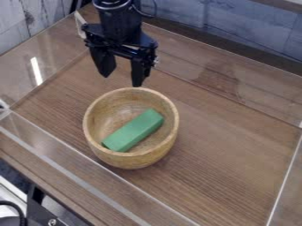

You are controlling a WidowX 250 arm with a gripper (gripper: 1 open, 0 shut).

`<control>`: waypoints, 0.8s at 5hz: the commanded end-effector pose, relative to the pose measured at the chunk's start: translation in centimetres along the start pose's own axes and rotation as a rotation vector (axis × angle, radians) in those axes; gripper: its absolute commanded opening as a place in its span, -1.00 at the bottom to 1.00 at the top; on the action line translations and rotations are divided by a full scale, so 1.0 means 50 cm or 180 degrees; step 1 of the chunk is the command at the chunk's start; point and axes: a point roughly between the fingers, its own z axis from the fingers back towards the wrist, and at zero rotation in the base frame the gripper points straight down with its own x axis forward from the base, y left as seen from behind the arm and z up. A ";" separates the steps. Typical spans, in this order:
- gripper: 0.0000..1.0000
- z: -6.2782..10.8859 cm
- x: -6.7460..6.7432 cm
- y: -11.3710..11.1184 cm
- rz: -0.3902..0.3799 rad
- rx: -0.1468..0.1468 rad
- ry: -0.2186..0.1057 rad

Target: Put green stick into wooden bowl

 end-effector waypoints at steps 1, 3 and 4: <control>1.00 -0.002 0.003 0.009 0.0012 0.0009 -0.0076; 1.00 0.054 0.024 -0.005 -0.0196 -0.0044 -0.0065; 1.00 0.046 0.018 -0.019 -0.0262 -0.0058 -0.0052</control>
